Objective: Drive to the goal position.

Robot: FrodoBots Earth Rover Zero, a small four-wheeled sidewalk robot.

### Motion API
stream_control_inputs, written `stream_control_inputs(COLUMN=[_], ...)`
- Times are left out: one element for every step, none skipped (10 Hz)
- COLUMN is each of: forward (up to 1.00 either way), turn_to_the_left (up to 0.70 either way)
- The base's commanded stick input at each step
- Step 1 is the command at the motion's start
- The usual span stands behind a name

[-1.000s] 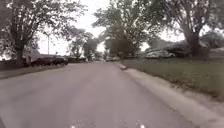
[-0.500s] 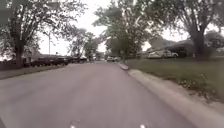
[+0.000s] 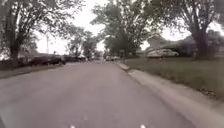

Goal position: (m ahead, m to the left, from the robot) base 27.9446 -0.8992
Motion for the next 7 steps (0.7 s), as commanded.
stream_control_inputs(forward=[1.0,1.0,1.0,1.0,1.0,1.0,1.0], turn_to_the_left=[0.0,0.0,-0.02,0.0,0.0,0.0,0.0])
